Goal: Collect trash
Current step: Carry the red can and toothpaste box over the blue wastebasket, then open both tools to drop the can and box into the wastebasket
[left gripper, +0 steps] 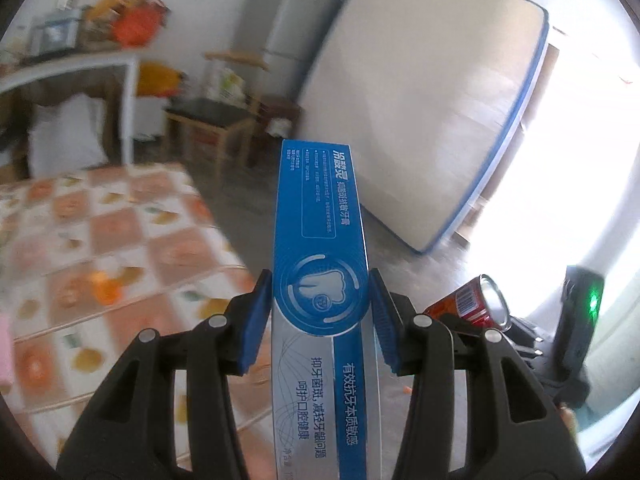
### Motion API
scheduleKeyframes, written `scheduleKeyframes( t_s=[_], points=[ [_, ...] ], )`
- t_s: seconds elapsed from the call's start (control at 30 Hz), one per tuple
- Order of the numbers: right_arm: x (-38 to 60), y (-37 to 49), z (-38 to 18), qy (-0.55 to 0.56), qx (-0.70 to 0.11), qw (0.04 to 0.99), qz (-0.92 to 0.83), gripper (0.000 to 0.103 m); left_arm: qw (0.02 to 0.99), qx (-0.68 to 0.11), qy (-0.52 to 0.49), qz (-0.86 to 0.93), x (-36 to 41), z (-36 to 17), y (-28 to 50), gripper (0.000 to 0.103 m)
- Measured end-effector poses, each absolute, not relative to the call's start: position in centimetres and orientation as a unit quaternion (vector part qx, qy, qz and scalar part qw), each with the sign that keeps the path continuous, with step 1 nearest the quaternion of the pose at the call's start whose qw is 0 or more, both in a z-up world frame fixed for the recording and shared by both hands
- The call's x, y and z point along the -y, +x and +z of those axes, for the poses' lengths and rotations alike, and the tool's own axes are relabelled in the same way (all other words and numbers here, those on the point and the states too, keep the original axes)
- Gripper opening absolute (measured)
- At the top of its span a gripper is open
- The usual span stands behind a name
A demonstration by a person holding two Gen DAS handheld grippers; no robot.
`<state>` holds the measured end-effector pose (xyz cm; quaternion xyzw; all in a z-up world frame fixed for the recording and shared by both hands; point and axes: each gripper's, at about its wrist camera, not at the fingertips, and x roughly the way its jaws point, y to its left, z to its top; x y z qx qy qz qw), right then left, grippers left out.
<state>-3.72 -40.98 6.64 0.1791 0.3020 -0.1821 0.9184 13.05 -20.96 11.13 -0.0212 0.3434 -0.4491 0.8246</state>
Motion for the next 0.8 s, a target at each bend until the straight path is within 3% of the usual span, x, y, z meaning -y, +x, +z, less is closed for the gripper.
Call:
scheduleKeyframes(
  t_s=[0.2,0.4,0.67,0.73,0.8],
  points=[
    [47.4,-5.0,0.7,0.251,-0.325,0.881,-0.236,0.065,0.763,-0.42,0.014,-0.491,30.9,7.4,14.9,0.045],
    [52.4,-3.3,-7.4,0.32,-0.375,0.833,-0.251,0.065,0.698,-0.528,0.059,-0.481,40.8,-0.3,16.8,0.045],
    [59.3,0.7,-15.3,0.37,-0.417,0.796,-0.237,0.066,0.681,-0.562,0.105,-0.458,49.4,-6.1,18.2,0.046],
    [60.9,2.2,-17.6,0.362,-0.428,0.794,-0.235,0.073,0.699,-0.552,0.111,-0.441,50.7,-6.7,19.0,0.061],
    [62.1,3.0,-19.8,0.346,-0.443,0.787,-0.253,0.075,0.713,-0.54,0.106,-0.435,50.9,-6.4,19.5,0.064]
  ],
)
